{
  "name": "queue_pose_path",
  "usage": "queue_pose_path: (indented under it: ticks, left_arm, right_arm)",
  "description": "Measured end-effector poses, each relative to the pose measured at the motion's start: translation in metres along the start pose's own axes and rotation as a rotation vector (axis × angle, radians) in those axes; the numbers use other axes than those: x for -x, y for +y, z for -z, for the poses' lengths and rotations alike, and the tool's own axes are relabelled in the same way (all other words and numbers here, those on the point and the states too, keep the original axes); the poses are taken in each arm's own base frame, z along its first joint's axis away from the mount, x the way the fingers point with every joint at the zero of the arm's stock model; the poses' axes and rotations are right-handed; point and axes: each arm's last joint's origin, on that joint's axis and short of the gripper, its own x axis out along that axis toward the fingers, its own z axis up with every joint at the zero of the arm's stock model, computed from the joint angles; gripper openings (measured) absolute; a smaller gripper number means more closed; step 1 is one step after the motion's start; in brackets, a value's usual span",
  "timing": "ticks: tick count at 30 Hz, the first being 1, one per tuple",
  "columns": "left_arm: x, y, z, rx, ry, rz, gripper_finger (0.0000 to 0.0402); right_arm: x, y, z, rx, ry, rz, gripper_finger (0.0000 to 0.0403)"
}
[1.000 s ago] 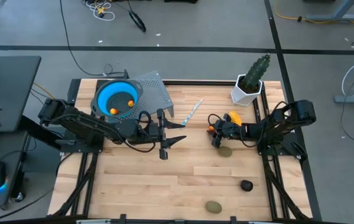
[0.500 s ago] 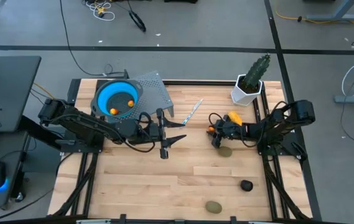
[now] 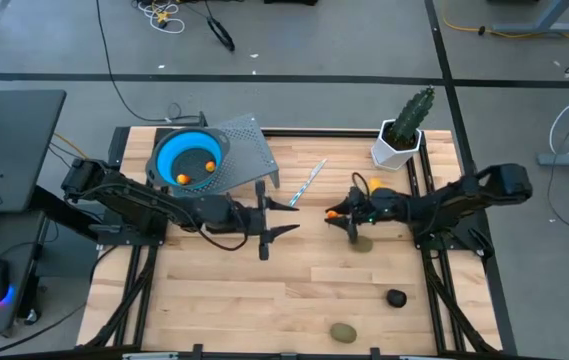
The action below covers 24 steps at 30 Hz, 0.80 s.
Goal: Pick & Place Fruit
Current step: Put the right orange pear into the blue strainer bowl
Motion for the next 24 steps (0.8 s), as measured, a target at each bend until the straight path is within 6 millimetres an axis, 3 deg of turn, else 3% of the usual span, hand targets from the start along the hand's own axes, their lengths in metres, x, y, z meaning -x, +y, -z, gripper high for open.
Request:
queue_pose_path:
  ticks: [6, 13, 20, 24]
  left_arm:
    - [-0.003, -0.015, 0.011, -0.171, 0.059, 0.060, 0.0183]
    - [-0.031, -0.038, 0.026, -0.419, 0.005, 0.032, 0.0184]
    - [-0.067, -0.050, 0.027, -0.510, 0.095, 0.013, 0.0211]
    - [-0.074, -0.053, 0.028, -0.525, 0.113, 0.000, 0.0235]
  right_arm:
    - [0.015, 0.013, -0.024, 0.000, -0.118, -0.177, 0.0162]
    - [0.033, 0.023, -0.045, -0.018, -0.258, -0.263, 0.0162]
    - [0.039, 0.028, -0.052, -0.032, -0.320, -0.307, 0.0162]
    - [0.040, 0.035, -0.052, -0.020, -0.336, -0.346, 0.0162]
